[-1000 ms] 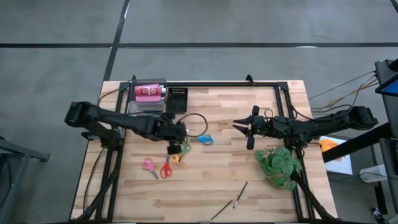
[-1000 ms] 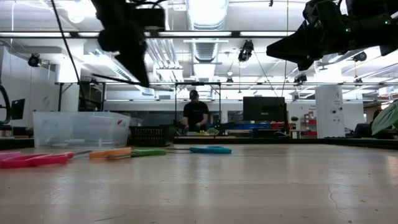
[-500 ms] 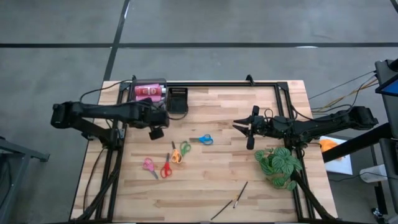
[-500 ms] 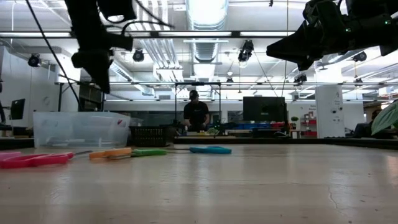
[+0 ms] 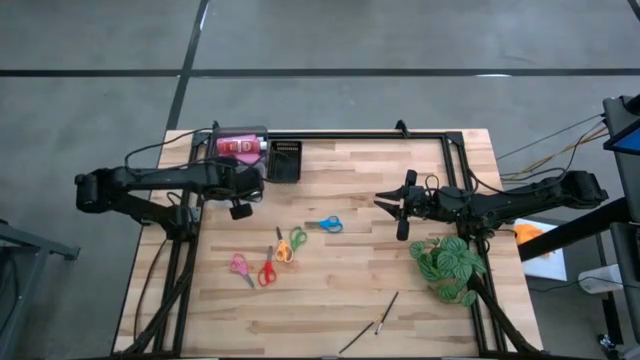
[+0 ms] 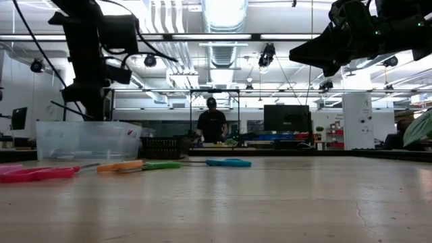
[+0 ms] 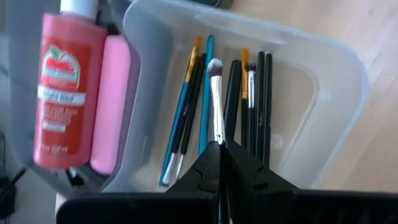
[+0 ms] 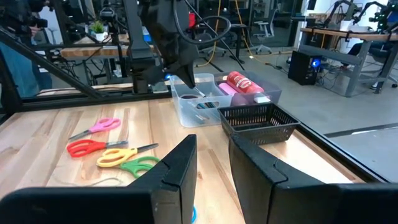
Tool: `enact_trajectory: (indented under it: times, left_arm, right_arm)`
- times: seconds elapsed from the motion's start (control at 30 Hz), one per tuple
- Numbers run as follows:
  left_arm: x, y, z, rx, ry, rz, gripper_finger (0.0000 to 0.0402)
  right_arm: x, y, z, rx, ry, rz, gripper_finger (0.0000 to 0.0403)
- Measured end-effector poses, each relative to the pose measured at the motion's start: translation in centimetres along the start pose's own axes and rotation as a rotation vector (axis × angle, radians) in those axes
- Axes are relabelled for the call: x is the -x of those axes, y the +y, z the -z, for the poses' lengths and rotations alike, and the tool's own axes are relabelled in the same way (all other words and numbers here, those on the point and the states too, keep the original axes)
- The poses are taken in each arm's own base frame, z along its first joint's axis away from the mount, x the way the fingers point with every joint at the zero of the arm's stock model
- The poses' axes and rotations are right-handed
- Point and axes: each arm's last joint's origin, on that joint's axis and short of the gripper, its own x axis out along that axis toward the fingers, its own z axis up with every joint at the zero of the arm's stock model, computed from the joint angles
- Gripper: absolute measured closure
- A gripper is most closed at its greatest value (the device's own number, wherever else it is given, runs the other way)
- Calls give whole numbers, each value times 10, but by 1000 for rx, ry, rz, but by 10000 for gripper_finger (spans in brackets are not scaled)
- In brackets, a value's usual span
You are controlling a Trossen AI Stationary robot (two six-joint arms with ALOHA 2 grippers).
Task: Pick & Place Paint Supplies
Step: Put the black paint brush into the transparent bin
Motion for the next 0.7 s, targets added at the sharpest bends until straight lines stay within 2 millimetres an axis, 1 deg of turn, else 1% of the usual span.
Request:
enact_trajectory:
  times: [0.17, 0.5, 0.6, 0.7]
  left_arm:
    - [-2, 2, -1, -71, -14, 15, 394]
    - [-4, 5, -1, -61, -11, 61, 393]
    - [-5, 6, -1, -53, -11, 85, 383]
    - [-5, 5, -1, -51, -12, 101, 358]
  right_arm:
    - [0, 0, 0, 0, 0, 0, 312]
    - [0, 0, 0, 0, 0, 0, 312]
    - [0, 0, 0, 0, 0, 0, 312]
    - [0, 0, 0, 0, 0, 0, 312]
